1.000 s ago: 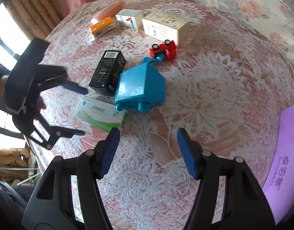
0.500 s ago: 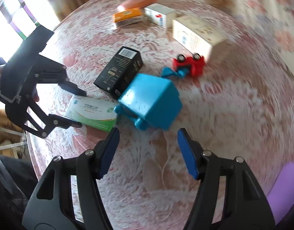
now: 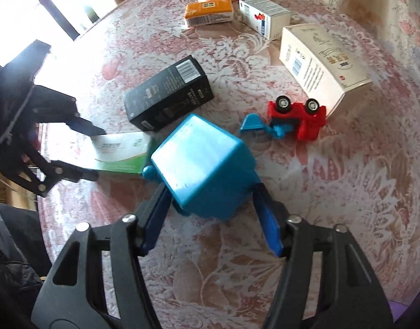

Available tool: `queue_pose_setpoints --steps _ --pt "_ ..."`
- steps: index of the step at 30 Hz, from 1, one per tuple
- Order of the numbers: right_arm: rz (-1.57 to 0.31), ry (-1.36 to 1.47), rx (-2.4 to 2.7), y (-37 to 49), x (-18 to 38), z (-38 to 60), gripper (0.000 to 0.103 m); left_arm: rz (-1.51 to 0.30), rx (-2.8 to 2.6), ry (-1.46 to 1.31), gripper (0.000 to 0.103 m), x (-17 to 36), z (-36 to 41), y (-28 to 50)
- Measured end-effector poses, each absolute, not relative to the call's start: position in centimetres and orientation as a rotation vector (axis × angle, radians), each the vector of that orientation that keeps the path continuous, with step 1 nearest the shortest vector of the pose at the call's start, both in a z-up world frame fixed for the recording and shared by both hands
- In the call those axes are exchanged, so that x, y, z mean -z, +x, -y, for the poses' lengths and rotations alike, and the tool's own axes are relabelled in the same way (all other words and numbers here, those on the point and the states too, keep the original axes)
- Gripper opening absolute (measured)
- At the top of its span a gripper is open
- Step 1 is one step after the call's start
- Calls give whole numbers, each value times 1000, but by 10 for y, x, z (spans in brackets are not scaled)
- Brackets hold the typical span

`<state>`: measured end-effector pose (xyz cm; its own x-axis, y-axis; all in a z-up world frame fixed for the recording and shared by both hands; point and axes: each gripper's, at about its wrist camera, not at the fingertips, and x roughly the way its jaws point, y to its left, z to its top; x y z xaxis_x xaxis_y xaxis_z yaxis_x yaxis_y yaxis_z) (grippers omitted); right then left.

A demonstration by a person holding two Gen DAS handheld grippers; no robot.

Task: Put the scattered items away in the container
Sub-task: 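Grasp the white-green medicine box with the left tool while the right tool grasps the blue toy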

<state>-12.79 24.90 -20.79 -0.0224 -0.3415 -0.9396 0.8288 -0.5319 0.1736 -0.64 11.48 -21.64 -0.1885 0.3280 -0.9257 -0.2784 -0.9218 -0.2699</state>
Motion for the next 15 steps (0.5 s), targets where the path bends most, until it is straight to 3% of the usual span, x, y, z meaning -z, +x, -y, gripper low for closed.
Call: queue_pose_setpoints --steps 7,15 --pt "-504 1358 1675 -127 202 -259 46 68 -2196 -1710 55 214 -122 -1" --pt "-714 1225 1568 -125 190 -235 58 76 -2203 -1711 57 210 -129 5"
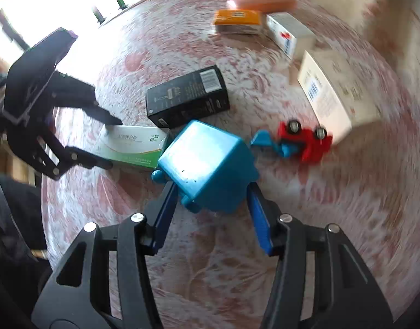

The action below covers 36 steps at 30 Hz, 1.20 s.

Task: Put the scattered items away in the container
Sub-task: 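Grasp the white-green medicine box with the left tool while the right tool grasps the blue toy, then lift the white-green box and blue toy and carry them toward the purple box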

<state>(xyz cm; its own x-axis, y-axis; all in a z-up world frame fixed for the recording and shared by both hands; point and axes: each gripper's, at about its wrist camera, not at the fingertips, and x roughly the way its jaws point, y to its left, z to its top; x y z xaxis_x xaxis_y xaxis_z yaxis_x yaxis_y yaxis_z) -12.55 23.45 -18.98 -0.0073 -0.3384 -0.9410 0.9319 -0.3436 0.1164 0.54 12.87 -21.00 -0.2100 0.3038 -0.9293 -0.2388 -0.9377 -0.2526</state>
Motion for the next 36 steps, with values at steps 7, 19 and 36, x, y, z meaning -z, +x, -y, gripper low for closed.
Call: queue_pose_setpoints --steps 7,19,36 --pt "-898 1103 1398 -125 189 -217 62 91 -2211 -1715 59 207 -136 11" --pt "-965 1017 1194 -133 202 -199 77 -53 -2196 -1718 60 201 -159 26" --pt "-486 1533 1899 -99 220 -244 67 330 -2437 -1836 53 192 -154 50"
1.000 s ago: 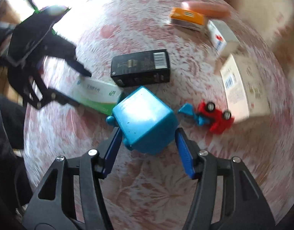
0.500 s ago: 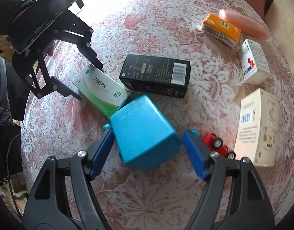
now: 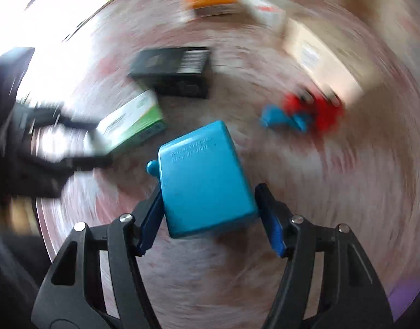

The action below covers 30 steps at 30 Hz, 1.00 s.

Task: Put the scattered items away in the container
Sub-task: 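Lift the white-green box and blue toy and carry them toward the purple box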

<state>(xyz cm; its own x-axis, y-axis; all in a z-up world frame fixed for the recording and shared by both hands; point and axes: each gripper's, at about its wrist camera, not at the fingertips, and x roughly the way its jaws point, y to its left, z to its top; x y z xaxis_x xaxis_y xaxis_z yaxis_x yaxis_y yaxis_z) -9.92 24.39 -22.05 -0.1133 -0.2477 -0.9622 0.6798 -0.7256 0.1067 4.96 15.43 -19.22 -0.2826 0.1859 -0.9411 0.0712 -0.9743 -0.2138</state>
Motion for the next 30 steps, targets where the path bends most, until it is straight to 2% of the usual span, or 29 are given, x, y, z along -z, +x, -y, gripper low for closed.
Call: queue_pose_setpoints --steps 2,7,11,14,16,19,20,24,26,30 --pt "-403 1589 2017 -89 220 -249 67 309 -2484 -1833 54 191 -159 54" --pt "-394 1634 2206 -67 223 -240 70 250 -2536 -1788 58 192 -170 67" --pt "-284 1652 2247 -64 217 -248 73 195 -2588 -1727 69 193 -176 81" --pt "-346 1616 2251 -57 222 -242 80 122 -2594 -1694 82 197 -194 91" --pt "-392 1581 2258 -54 224 -238 84 80 -2593 -1692 83 200 -211 95" --pt "-403 1576 2285 -53 226 -235 86 63 -2613 -1712 83 233 -150 32" --pt "-392 1567 2301 -54 224 -235 86 73 -2617 -1716 82 234 -152 12" --pt "-395 1538 2302 -56 221 -236 86 83 -2629 -1720 72 239 -149 -3" --pt "-408 1524 2294 -57 220 -235 86 83 -2620 -1707 63 244 -140 -4" --pt "-428 1525 2267 -60 220 -230 86 59 -2601 -1691 58 244 -146 -3"
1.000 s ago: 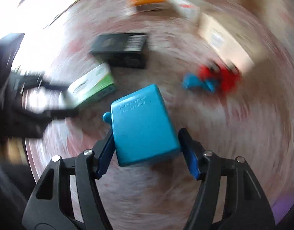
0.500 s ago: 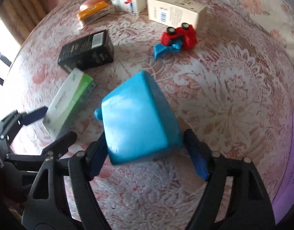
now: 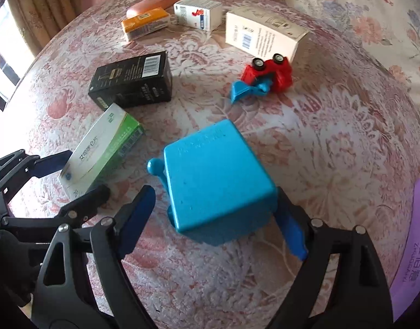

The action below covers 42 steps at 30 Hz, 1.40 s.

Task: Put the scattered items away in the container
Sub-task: 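Lift the white-green box and blue toy and carry them toward the purple box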

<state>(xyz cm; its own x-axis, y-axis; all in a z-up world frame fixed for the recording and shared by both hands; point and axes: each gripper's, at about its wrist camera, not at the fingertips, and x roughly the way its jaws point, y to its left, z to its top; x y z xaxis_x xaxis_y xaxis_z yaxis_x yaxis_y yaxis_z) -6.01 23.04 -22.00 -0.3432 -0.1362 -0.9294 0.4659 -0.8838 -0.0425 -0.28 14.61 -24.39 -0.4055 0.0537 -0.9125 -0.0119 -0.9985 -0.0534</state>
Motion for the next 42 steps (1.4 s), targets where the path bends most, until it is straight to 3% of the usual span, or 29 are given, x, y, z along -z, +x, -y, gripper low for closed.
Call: queue_pose_setpoints --steps 4,7,14,42 --pt "-435 1557 2255 -66 229 -221 86 49 -2600 -1693 51 230 -132 0" --pt "-455 1568 2255 -66 229 -222 86 95 -2591 -1701 51 225 -112 -1" --pt "-421 1555 2288 -64 224 -229 73 126 -2579 -1716 50 229 -104 -13" --pt "-338 1702 2327 -65 207 -219 72 179 -2485 -1815 49 217 -83 -31"
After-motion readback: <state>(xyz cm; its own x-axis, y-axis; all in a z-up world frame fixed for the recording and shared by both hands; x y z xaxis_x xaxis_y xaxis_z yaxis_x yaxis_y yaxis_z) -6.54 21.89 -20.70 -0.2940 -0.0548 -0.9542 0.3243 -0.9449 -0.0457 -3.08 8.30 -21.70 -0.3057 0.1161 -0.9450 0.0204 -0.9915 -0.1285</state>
